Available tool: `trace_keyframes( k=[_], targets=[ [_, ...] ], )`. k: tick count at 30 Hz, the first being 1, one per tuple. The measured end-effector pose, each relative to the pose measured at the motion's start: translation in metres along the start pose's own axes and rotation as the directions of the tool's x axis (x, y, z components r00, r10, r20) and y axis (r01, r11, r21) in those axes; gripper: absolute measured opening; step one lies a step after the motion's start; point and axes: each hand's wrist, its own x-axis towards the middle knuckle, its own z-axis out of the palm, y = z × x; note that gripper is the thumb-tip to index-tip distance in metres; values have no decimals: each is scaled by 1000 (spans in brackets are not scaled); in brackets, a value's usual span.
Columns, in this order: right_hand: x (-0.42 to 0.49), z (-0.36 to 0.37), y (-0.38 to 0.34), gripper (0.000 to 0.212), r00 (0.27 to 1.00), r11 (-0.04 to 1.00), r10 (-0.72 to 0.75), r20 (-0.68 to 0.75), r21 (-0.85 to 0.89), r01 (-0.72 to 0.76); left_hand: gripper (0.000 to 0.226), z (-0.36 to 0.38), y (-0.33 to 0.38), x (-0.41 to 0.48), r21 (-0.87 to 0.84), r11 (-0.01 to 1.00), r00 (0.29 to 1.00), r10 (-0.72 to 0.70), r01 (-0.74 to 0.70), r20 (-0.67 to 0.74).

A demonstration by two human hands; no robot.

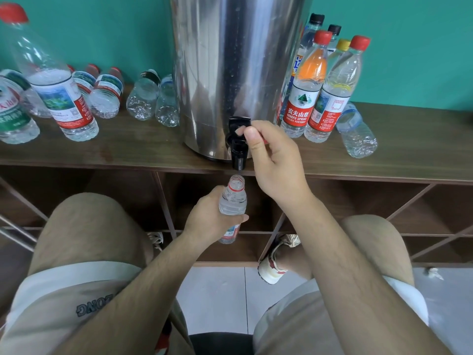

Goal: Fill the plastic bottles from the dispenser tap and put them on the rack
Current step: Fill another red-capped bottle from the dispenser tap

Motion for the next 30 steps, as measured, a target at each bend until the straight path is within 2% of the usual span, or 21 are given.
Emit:
trace_keyframes(
  k=[3, 5, 8, 10, 14, 17, 20, 25, 30],
  targets=[
    [-14, -9, 17, 27, 990, 997, 73, -118, 19, -71, 59, 0, -1, 2, 2, 1000, 1000, 3, -3, 6],
    [-17, -19, 38, 29, 972, 970, 179, -155, -138, -201, 58, 2, -4, 2, -2, 1000, 1000, 3, -3, 6],
    [-13, -29, 67, 59, 898, 782, 435, -65, -467, -412, 58, 5, -7, 2, 6, 1000, 1000, 5, -5, 0],
    [-11, -27, 76, 63, 858, 703, 513, -30, -559, -440, 58, 6, -8, 3, 11, 1000, 1000, 3, -3, -6],
    [-10, -22, 76, 45, 871, 753, 488, -51, -480, -450, 58, 7, -12, 3, 31, 1000, 1000, -3, 4, -24],
    [-20, -28, 64, 45, 878, 823, 476, -41, -331, -462, 59, 6, -12, -3, 27, 1000, 1000, -8, 9, -26],
    [-32, -34, 42, 40, 905, 890, 415, 92, -247, -383, 60, 4, -10, -12, -14, 1000, 1000, 2, -2, -14],
    [-48, -40, 12, 37, 848, 929, 362, 386, -224, -295, 64, -1, -3, -28, -44, 998, 999, 54, -54, 4],
    [-44, -52, -8, 32, 818, 961, 256, 515, -231, -155, 61, -6, 5, -40, -44, 989, 990, 141, -140, 15]
  ],
)
